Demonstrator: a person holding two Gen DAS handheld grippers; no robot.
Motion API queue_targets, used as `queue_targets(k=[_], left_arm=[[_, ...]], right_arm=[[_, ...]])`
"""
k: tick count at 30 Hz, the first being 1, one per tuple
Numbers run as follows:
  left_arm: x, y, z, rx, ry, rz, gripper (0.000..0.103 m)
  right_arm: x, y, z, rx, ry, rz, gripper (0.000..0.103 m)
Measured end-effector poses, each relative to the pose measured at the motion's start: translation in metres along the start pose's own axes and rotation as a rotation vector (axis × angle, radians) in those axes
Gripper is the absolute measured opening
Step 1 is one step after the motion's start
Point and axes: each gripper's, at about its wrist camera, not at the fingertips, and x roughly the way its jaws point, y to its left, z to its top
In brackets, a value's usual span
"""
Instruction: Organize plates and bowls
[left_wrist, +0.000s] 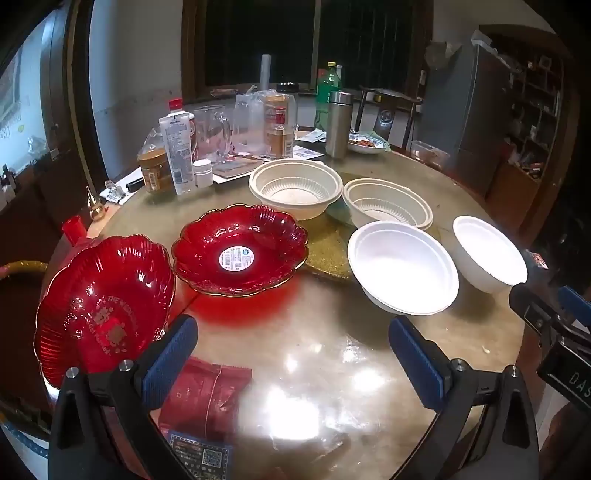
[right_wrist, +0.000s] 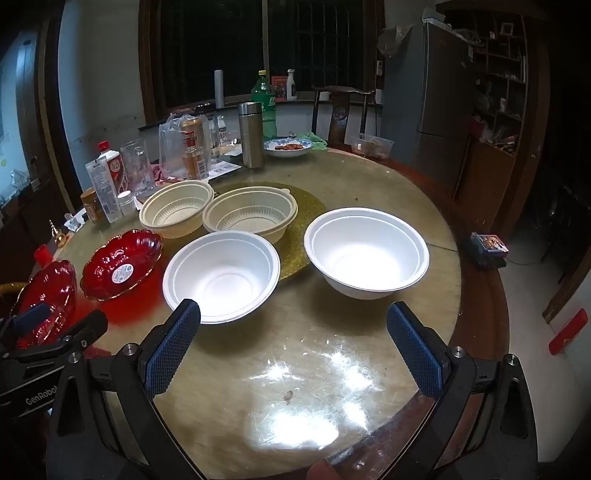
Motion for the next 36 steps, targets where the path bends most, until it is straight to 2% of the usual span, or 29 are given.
queue_targets(k=[6,16,36], left_arm=[[-0.007,-0.007,0.002,0.025,-0.022,0.035,0.103],[0.000,0.002,0.000,-0.003,0.006,0.032,0.103],[-0.003,0.004,-0.001,-0.003,-0.011,0.038,0.103]], right_arm=[[-0.002,0.000,-0.001,0.017,-0.015,0.018,0.102],[0.004,0.017,0.005,-0.013,-0.006,0.026,0.102],[0.002,0.022,0.003,-0.039,0.007,0.051,0.102]])
